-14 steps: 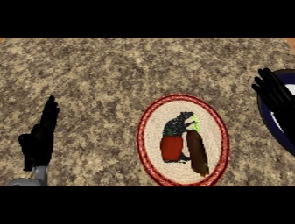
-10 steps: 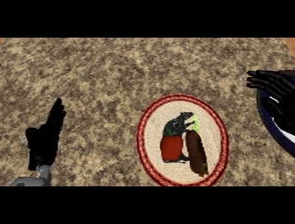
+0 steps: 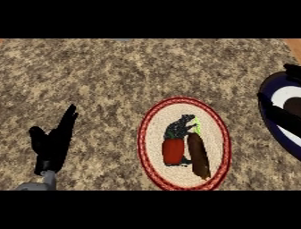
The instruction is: Pick the bell pepper from the placemat and place it in the plate
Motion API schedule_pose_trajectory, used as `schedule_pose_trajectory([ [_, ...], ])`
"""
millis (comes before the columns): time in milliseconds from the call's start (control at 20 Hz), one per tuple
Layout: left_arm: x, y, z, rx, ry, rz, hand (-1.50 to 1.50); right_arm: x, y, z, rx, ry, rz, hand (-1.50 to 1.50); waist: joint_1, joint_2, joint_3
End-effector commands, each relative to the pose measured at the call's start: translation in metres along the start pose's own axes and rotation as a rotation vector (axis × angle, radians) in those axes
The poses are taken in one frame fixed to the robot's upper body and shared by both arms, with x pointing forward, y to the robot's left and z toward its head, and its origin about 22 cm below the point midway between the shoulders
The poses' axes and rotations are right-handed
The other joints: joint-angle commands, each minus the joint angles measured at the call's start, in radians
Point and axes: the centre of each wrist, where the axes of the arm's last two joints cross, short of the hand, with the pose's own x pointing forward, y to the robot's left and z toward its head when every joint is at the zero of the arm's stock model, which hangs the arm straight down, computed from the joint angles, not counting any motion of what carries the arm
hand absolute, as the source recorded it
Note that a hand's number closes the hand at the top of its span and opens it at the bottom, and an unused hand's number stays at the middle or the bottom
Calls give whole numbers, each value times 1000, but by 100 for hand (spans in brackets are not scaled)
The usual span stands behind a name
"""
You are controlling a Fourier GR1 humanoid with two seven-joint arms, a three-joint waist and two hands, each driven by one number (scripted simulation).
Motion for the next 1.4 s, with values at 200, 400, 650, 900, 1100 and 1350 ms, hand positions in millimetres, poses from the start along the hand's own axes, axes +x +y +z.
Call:
schedule_pose_trajectory([
  [200,-18,-3,3,-70,114,45,0,15,23,61,-10,-47,56,-150,10,6,-4],
  [400,-16,-11,16,-59,118,55,0,30,2,68,216,49,263,-150,4,1,-7],
  [650,-21,-23,12,-83,109,38,0,51,10,60,430,150,442,-150,21,8,-8],
  [900,7,-12,11,-103,97,38,0,80,37,67,497,230,553,-150,32,6,-5],
  [1100,-5,-20,21,-99,106,31,0,104,86,69,520,251,582,-150,46,8,-5],
  [1350,15,-27,10,-92,98,17,0,96,134,80,520,264,642,-150,31,8,-3],
])
